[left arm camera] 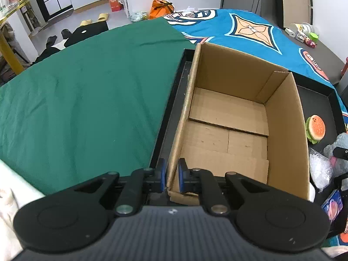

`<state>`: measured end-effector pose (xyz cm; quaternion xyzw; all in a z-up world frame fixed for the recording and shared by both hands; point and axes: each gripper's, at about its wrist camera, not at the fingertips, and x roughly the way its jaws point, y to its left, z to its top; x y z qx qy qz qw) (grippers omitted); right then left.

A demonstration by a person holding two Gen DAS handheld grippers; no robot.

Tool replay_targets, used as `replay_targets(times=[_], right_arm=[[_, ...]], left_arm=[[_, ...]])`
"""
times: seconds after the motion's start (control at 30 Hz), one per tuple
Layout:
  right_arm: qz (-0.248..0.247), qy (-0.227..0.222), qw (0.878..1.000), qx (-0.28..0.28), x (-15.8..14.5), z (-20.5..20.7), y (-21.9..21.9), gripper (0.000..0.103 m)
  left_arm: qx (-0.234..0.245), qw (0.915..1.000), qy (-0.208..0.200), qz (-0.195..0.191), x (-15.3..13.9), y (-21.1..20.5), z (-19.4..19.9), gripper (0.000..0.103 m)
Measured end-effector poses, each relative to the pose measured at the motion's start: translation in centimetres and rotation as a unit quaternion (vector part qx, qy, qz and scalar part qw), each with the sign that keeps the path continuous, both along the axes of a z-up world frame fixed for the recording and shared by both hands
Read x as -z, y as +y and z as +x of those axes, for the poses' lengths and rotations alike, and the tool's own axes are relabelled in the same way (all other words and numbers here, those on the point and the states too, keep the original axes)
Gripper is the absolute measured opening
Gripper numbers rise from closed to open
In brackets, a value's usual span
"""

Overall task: Organize soft objects
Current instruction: 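Move the right gripper to the grey fluffy plush ball and grasp it, then carry the grey plush ball over the cardboard box and open the right gripper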

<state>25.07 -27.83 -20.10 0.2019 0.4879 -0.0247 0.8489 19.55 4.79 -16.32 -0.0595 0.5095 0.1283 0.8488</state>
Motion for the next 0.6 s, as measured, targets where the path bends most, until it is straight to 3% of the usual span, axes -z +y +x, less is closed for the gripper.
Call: replay_targets(times=[0.6], right_arm=[[-0.029,-0.049,0.997,-0.046,-4.5,-3.5,2.3,0.050]], left_arm=[[0.005,0.9994,-0.032,0.012,0.1,1.2,-2.2,0.010]])
